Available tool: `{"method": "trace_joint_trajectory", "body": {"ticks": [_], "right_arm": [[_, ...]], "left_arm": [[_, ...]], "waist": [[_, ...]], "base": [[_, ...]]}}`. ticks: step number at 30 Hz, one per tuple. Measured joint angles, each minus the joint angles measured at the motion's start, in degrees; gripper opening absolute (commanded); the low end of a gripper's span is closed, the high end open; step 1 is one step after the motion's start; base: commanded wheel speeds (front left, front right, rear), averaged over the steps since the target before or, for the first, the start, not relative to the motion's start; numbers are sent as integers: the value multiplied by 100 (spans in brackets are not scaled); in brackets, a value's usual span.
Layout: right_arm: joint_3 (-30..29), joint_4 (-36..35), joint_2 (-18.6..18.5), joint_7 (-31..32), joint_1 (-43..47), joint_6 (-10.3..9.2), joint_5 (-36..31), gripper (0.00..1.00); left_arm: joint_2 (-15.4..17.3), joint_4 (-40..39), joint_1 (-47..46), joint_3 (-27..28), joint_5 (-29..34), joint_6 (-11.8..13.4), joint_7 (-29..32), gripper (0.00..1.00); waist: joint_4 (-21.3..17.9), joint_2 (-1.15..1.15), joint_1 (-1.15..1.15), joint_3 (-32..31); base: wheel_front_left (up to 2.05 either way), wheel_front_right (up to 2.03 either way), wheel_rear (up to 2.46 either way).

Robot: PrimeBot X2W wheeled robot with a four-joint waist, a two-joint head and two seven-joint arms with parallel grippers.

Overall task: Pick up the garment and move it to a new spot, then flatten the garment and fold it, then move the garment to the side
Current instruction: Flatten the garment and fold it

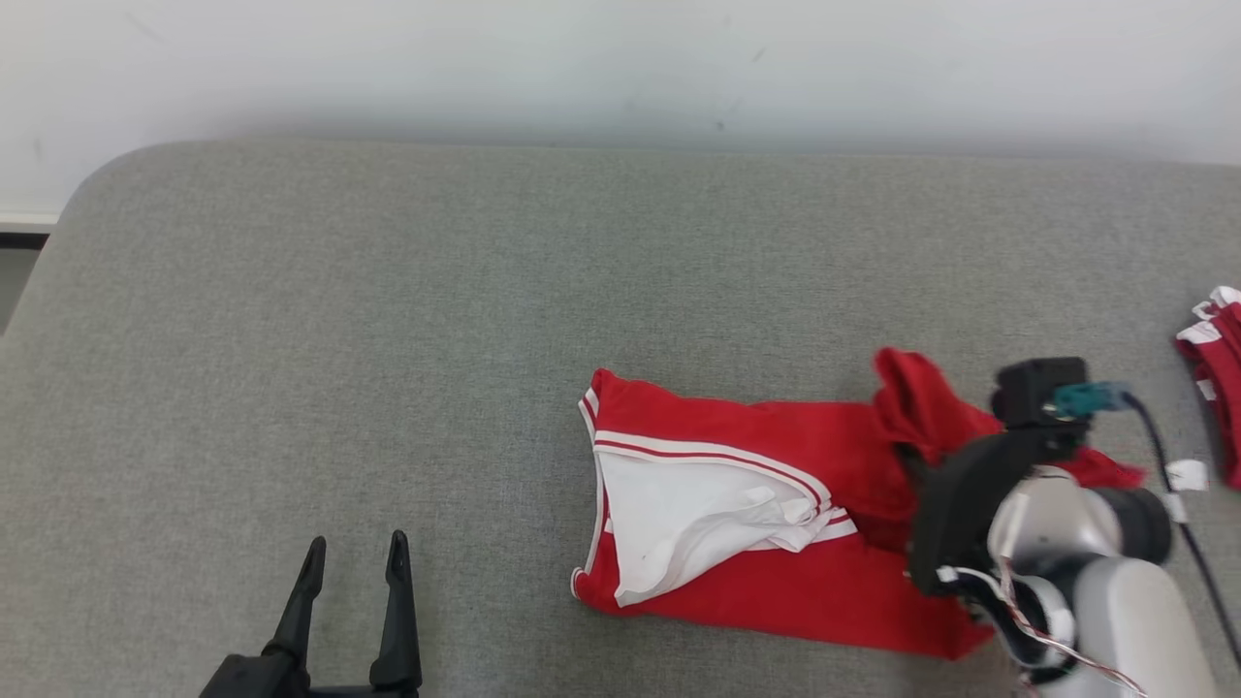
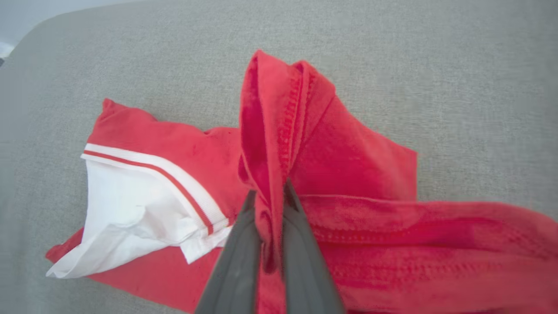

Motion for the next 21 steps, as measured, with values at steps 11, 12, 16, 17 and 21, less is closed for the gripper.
{"method": "trace_joint_trajectory", "body": {"ticks": [11,12,16,17,21], "right_arm": [[1178,1174,30,-513,-748,0,589,0],[1261,1266,30,-573,-798,0,623,0],[1621,1662,29,-736,-998,0,832,0],[1711,1757,27,-784,-1039,0,876,0],[2051,2192,30,-983,-1249,0,1065,0]], "left_arm": [[-2,46,-91,-120,-144,75,0,100],[-2,51,-92,-122,-148,76,0,100],[-2,57,-99,-144,-157,83,0,100],[-2,60,-105,-156,-158,86,0,100],[-2,67,-142,-201,-214,105,0,100]], "waist": [[282,0,0,100],[302,0,0,105],[352,0,0,126],[363,0,0,129],[410,0,0,144]], "base": [[0,0,0],[0,0,0],[0,0,0],[0,0,0],[0,0,0]]}}
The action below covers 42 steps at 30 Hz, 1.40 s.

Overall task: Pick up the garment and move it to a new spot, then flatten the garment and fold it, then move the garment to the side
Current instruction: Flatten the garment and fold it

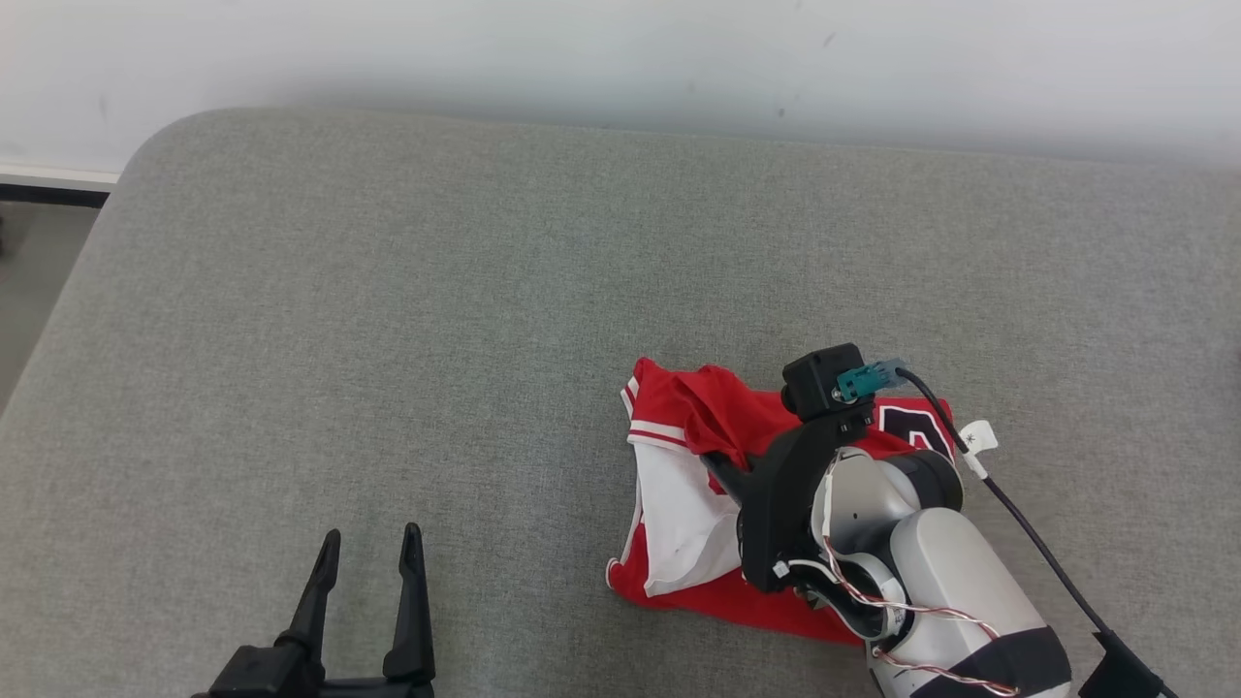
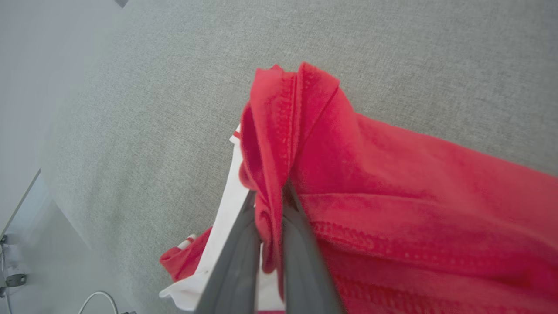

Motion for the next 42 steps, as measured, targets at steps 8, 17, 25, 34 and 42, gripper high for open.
{"method": "trace_joint_trajectory", "body": {"ticks": [8,17,25,34,42], "right_arm": [[348,89,1,-555,-180,0,971,100],[-1160,-857,7,-1243,-118,0,168,100],[-2715,-1261,-30,-1265,886,0,-1104,100],[-2468,-1084,-8,-1550,1489,0,-1350,0],[-1503,-706,0,-1757,1438,0,-1410,0]], "left_arm": [[0,57,-10,16,-52,-11,0,100],[-1,37,27,30,-60,7,-1,100],[-1,-54,65,-10,-47,21,-1,100],[-1,-43,77,14,15,-24,0,100],[-2,34,40,13,19,-78,0,100]], "waist": [[2,0,0,-23],[-122,0,0,-109],[-161,0,0,-150],[-257,0,0,-144],[-246,0,0,-140]], "base": [[0,0,0],[0,0,0],[0,0,0],[0,0,0],[0,0,0]]}}
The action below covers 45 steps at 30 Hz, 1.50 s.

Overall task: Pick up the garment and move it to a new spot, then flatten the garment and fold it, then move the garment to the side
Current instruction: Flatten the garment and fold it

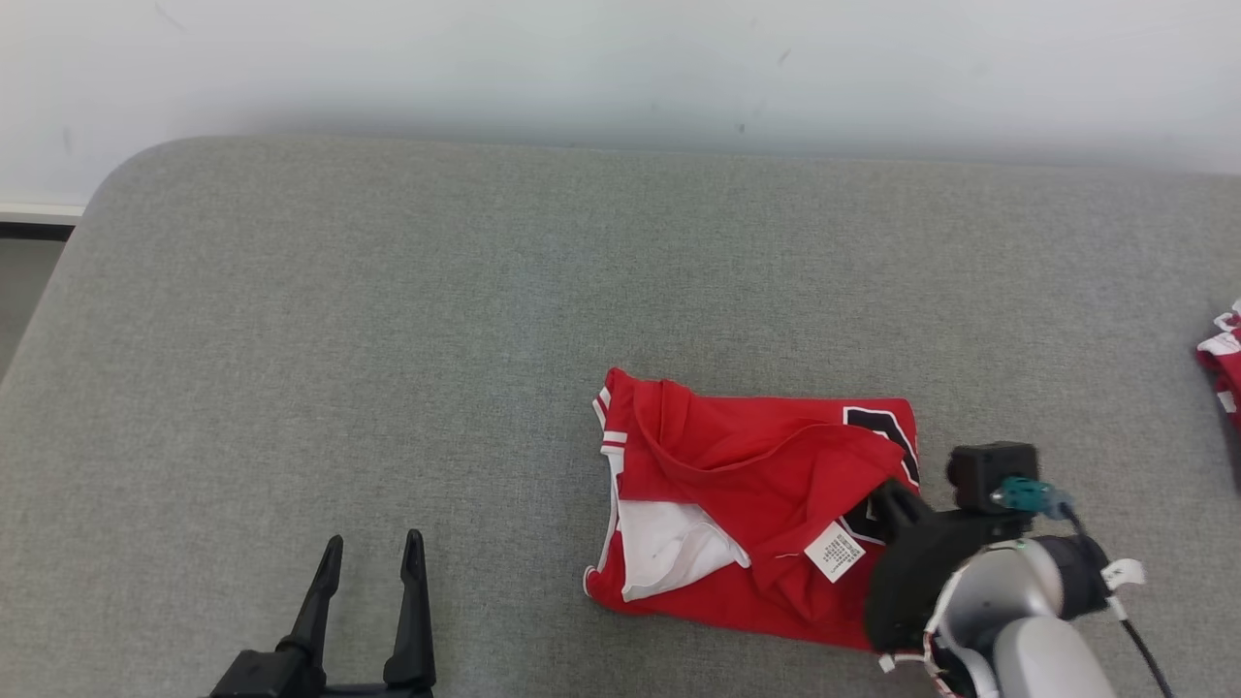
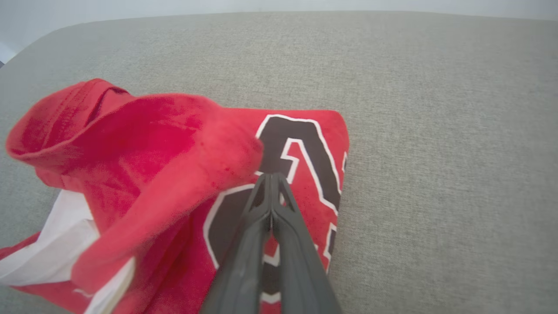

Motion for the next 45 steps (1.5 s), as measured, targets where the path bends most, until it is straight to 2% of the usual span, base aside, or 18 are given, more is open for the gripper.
{"method": "trace_joint_trajectory", "body": {"ticks": [6,13,19,25,29,32,35,38,45], "right_arm": [[1051,-8,5,-40,-51,0,356,0],[2403,-527,7,310,102,0,956,0],[2882,-805,8,474,196,0,1323,0],[2748,-1138,7,378,201,0,1494,0],[2116,-1345,11,176,203,0,1352,0],[1452,-1270,5,158,187,0,954,0],[977,-983,2,256,88,0,615,0],[798,-526,1,223,-270,0,450,0],[992,783,4,172,-1220,0,212,0]], "left_arm": [[1,5,-25,25,-4,1,-1,100],[1,-11,-23,63,-20,12,0,100],[0,-4,-26,54,-53,15,-1,100],[0,9,-31,68,-53,14,0,100],[1,16,-31,73,-53,7,-1,100],[0,22,-30,58,-53,1,0,100],[0,21,-30,29,-55,1,-1,100],[1,18,-43,-5,-60,2,0,100],[1,23,-180,-137,-127,36,-1,100]], "waist": [[83,0,0,15],[82,0,0,41],[50,0,0,67],[22,0,0,62],[26,0,0,30],[51,0,0,11],[93,0,0,12],[135,0,0,54],[339,0,0,167]], "base": [[0,0,0],[0,0,0],[0,0,0],[0,0,0],[0,0,0],[0,0,0],[0,0,0],[0,0,0],[0,0,0]]}}
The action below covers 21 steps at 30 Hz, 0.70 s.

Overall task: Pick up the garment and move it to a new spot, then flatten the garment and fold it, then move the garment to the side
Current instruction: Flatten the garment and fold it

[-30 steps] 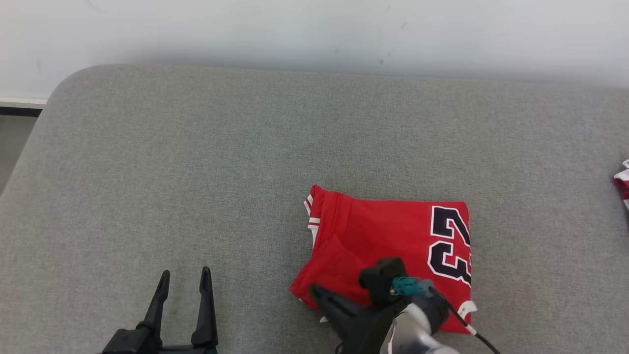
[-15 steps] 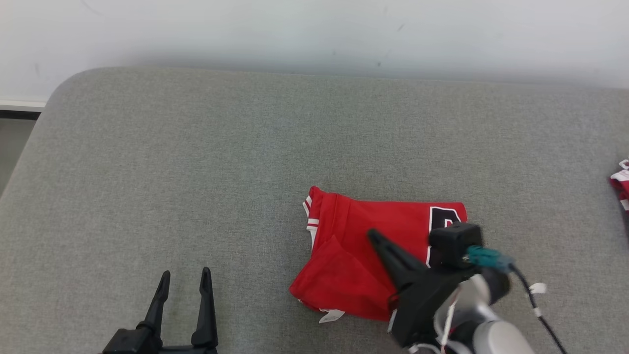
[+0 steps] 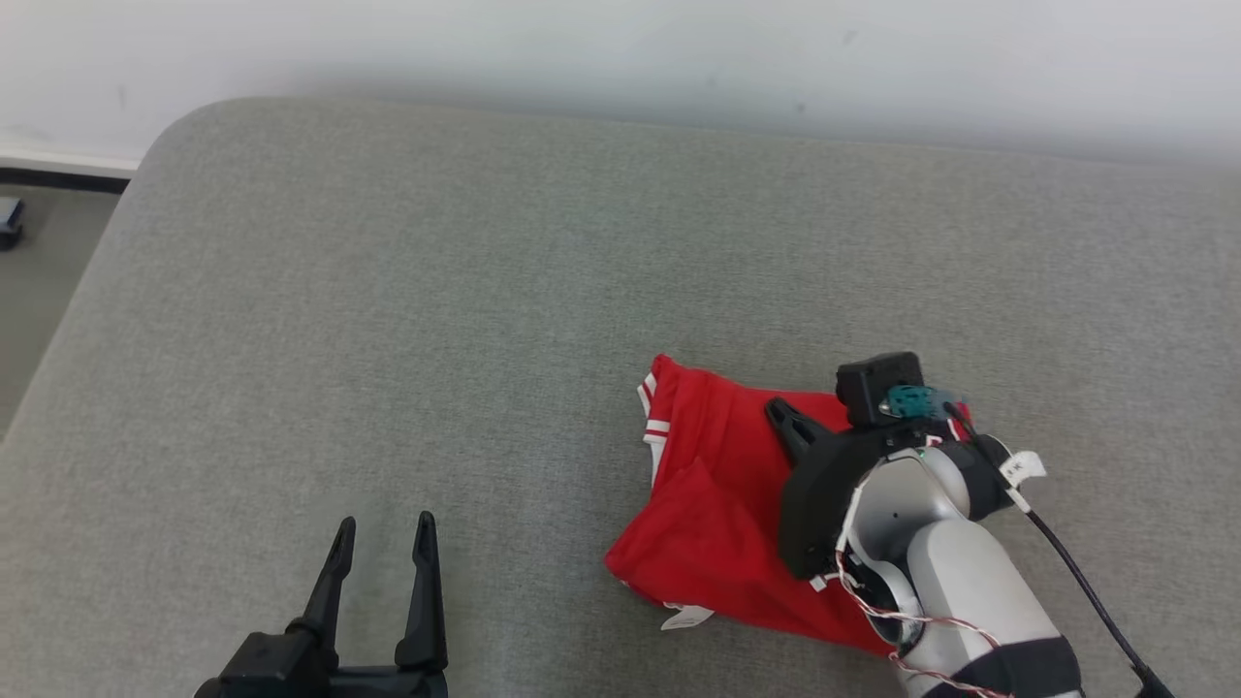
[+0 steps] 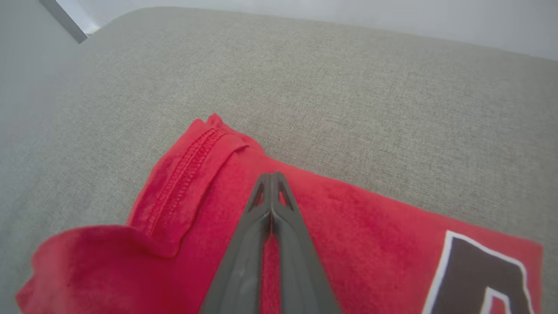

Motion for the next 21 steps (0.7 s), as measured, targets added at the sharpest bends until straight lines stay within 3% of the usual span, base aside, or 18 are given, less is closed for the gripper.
{"method": "trace_joint_trajectory", "body": {"ticks": [8,21], "right_arm": [[178,1054,0,-29,-568,0,-144,0],[345,1946,-2,-313,-1334,0,8,0]], "left_arm": [[0,21,1,-89,-78,48,1,100],[-1,33,87,-222,-113,57,0,100]], "waist": [[342,0,0,87],[701,0,0,-13]], "base": [[0,0,0],[0,0,0]]}}
